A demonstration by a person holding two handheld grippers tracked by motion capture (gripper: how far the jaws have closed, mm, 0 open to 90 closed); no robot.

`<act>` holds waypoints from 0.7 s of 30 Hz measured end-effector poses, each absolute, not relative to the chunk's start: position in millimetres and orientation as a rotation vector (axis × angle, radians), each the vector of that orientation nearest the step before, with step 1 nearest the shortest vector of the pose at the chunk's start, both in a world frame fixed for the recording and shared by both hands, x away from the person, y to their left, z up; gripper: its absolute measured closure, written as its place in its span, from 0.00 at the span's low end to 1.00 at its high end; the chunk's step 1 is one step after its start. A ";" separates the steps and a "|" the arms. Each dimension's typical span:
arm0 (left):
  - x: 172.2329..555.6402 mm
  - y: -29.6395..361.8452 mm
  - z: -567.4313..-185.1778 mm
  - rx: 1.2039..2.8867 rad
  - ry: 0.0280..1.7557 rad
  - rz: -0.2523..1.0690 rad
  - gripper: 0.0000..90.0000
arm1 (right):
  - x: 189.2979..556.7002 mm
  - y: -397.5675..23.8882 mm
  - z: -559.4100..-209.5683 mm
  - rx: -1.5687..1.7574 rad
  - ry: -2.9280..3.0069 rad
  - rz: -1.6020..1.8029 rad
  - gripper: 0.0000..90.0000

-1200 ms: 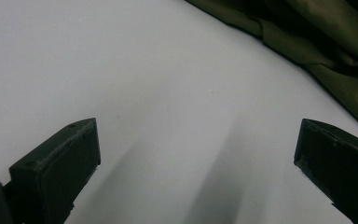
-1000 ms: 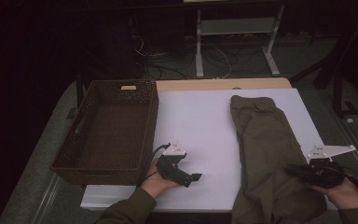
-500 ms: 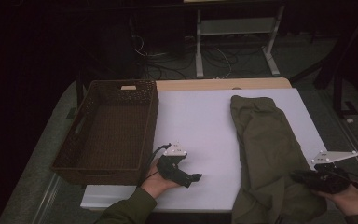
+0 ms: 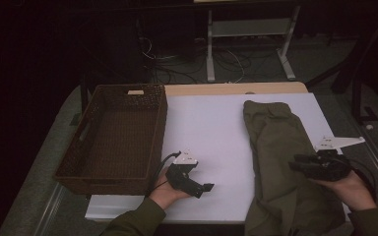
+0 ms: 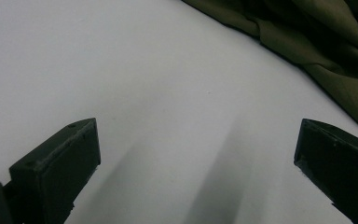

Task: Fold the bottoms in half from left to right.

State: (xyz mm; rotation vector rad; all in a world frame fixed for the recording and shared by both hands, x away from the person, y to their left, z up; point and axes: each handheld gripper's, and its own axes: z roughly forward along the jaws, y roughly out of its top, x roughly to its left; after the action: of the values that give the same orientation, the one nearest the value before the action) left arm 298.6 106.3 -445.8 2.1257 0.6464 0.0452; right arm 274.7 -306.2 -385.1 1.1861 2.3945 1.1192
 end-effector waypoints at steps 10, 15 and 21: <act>298.3 106.6 -445.6 2.122 0.644 0.047 0.00 | 296.8 -260.9 -381.7 1.037 2.480 1.140 0.95; 298.5 107.1 -445.3 2.119 0.649 0.048 0.00 | 301.5 -241.3 -382.7 0.974 2.533 1.138 0.99; 298.1 106.2 -445.6 2.123 0.645 0.047 0.00 | 304.7 -221.1 -385.5 0.912 2.590 1.121 0.99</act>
State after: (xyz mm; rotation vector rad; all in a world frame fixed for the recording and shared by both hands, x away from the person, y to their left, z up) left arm 298.1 106.2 -445.6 2.1226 0.6450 0.0469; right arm 304.7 -221.1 -385.5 0.9122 2.5903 1.1212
